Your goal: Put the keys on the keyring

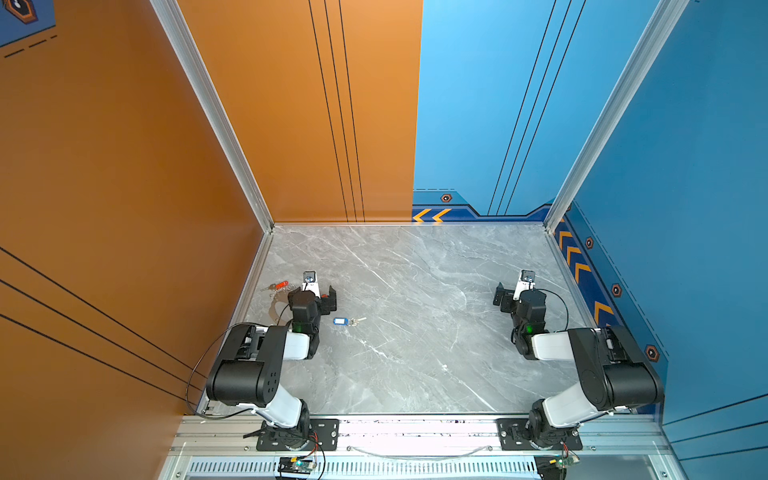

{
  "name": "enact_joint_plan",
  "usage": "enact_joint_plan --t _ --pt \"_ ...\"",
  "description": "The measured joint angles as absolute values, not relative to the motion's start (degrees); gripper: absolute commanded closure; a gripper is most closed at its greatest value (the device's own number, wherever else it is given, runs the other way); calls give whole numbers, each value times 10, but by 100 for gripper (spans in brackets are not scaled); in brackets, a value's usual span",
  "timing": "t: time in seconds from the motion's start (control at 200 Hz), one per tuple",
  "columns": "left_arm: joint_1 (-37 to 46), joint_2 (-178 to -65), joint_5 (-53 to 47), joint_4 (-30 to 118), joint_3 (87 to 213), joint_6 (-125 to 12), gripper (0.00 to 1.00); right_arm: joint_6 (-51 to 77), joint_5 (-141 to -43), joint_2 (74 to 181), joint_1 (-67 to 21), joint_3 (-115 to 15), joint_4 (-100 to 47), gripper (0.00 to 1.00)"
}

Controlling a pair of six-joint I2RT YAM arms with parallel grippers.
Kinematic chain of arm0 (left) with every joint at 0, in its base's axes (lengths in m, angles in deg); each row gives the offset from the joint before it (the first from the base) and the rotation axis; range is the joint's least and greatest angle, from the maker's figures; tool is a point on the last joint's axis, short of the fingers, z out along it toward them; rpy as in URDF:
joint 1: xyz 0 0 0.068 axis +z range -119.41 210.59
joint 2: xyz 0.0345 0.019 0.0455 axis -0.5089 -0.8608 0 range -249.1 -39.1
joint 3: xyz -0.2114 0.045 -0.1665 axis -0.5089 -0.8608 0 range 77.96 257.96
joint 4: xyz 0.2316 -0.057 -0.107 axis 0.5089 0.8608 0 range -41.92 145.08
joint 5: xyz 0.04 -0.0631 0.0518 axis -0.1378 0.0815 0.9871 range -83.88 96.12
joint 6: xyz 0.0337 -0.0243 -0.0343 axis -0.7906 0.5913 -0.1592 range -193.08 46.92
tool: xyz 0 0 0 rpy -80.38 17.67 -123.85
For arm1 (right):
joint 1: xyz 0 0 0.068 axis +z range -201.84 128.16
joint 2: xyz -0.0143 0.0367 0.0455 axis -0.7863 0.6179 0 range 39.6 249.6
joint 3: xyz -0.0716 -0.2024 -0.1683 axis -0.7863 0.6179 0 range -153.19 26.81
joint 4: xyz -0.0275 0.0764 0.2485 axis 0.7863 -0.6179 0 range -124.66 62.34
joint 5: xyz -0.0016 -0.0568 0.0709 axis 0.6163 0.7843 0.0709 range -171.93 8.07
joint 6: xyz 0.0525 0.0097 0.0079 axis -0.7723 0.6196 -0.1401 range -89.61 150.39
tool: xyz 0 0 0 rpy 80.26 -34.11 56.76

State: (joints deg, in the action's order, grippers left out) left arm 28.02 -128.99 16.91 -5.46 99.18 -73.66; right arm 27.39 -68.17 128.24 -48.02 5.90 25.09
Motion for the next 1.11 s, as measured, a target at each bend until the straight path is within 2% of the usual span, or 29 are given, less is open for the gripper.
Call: enact_joint_plan --t 0.34,0.445,0.581,0.696,0.901,1.016,1.106 --pt "274 -1282 155 -55 987 -750 2 285 -686 1281 -473 76 278 0" --pt "255 -1232 160 -52 962 -762 2 296 -671 1253 -449 123 306 0" --pt "177 -1117 256 -31 949 -782 2 320 -649 1144 -412 139 272 0" --pt "119 -999 334 61 973 -756 2 324 -655 1032 -387 110 196 0" --pt "120 -874 396 309 1083 -594 2 240 -689 894 -380 19 8 0" --pt "137 -821 396 402 1069 -517 2 134 -689 835 -388 -30 -135 0" --pt "157 -771 377 417 1009 -452 2 62 -726 797 -428 -44 -212 0"
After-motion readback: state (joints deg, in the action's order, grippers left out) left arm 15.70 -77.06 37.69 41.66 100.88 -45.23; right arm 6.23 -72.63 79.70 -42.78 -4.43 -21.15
